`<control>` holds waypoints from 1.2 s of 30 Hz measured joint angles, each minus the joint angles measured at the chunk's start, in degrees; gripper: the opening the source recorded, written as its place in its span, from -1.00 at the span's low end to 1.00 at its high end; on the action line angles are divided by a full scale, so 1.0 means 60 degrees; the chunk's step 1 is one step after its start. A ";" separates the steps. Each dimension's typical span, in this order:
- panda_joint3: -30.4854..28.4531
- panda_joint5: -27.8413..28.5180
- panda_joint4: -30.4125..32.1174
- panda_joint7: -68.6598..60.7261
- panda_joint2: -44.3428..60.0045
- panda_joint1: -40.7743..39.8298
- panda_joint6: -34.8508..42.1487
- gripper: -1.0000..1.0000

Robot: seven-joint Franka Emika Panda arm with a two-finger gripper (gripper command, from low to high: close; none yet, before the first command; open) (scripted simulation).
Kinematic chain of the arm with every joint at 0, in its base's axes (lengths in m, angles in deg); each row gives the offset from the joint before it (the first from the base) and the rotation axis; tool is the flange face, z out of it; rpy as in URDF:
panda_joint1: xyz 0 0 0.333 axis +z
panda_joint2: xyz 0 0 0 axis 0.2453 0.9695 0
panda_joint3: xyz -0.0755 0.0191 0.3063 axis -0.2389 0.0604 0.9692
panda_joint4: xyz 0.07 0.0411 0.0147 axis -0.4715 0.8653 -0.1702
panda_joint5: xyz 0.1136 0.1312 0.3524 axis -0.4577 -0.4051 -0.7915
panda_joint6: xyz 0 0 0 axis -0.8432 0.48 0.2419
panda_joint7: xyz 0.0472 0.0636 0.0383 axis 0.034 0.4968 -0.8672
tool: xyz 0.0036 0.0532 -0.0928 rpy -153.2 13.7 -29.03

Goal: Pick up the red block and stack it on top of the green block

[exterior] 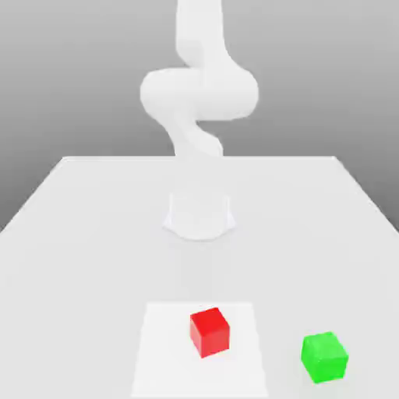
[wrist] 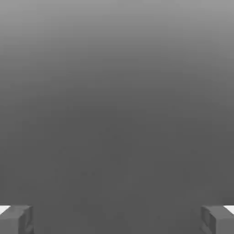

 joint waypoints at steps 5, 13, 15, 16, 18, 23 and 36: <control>-0.0142 0.0070 0.0927 -0.0738 0.1819 0.0233 -0.1018 0.00; -0.0347 0.0063 0.2347 -0.1947 0.4591 0.0552 -0.2575 0.00; -0.0374 0.0031 0.2702 -0.2271 0.5283 0.0611 -0.2964 0.00; -0.0371 0.0008 0.2879 -0.2438 0.5630 0.0626 -0.3159 0.00; -0.0379 -0.0031 0.3232 -0.2766 0.6322 0.0688 -0.3542 0.00; -0.0269 -0.0205 0.3532 -0.3254 0.8054 0.0644 -0.4779 0.00; -0.0166 -0.0270 0.3448 -0.3318 0.8782 0.0557 -0.5387 -1.00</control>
